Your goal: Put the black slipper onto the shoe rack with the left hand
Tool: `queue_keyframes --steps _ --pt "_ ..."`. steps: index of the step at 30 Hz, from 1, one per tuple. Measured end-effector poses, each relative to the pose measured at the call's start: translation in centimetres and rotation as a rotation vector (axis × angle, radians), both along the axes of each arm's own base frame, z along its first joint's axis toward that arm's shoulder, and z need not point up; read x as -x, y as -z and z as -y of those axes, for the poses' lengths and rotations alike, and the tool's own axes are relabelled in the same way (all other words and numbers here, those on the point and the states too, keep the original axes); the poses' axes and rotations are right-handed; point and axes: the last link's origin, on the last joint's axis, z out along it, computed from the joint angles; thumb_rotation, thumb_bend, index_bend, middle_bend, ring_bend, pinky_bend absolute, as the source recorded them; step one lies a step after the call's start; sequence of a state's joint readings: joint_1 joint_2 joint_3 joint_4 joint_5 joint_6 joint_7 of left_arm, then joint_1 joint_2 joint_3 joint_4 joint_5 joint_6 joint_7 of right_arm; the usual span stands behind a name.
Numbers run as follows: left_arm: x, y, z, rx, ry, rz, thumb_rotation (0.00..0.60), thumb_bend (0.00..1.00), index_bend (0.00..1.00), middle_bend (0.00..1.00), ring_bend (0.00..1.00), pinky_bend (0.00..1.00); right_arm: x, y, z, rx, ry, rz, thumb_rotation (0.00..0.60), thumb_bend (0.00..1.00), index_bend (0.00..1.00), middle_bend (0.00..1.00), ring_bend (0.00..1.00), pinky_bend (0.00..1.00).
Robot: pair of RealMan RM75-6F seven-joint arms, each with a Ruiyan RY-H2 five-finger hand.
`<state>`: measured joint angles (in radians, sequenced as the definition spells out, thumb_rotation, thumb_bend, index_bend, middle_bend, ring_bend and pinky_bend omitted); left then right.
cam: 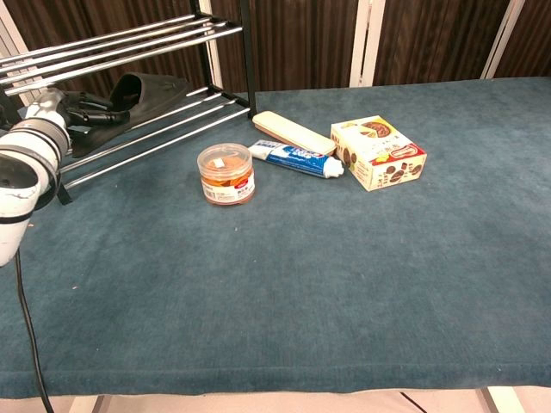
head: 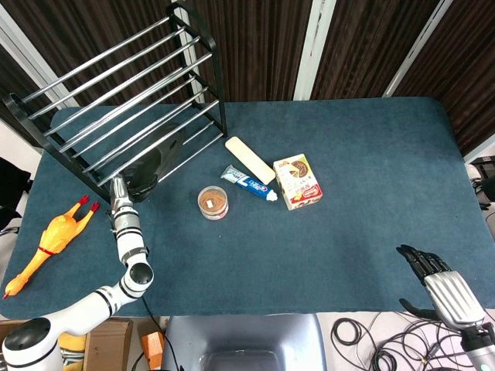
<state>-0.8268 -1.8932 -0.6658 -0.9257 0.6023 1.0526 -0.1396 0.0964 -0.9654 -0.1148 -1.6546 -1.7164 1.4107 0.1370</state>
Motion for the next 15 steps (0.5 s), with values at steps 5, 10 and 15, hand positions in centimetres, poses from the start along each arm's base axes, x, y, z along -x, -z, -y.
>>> queue_keyframes --steps 5,10,15 --pt "0.21 0.15 -0.33 -0.013 -0.01 -0.03 0.6 0.36 0.39 0.51 0.59 0.77 0.01 -0.13 -0.04 0.002 -0.001 0.004 0.6 0.16 0.0 0.09 0.12 0.19" --pt "0.46 0.38 -0.7 -0.017 -0.029 -0.042 0.6 0.36 0.39 0.49 0.58 0.76 0.07 -0.3 -0.05 0.005 0.001 0.008 0.6 0.16 0.0 0.09 0.13 0.19" --pt "0.51 0.71 -0.99 -0.016 -0.047 -0.04 0.6 0.36 0.3 0.43 0.53 0.73 0.09 -0.35 -0.07 0.004 0.001 0.008 0.6 0.16 0.0 0.09 0.13 0.19"
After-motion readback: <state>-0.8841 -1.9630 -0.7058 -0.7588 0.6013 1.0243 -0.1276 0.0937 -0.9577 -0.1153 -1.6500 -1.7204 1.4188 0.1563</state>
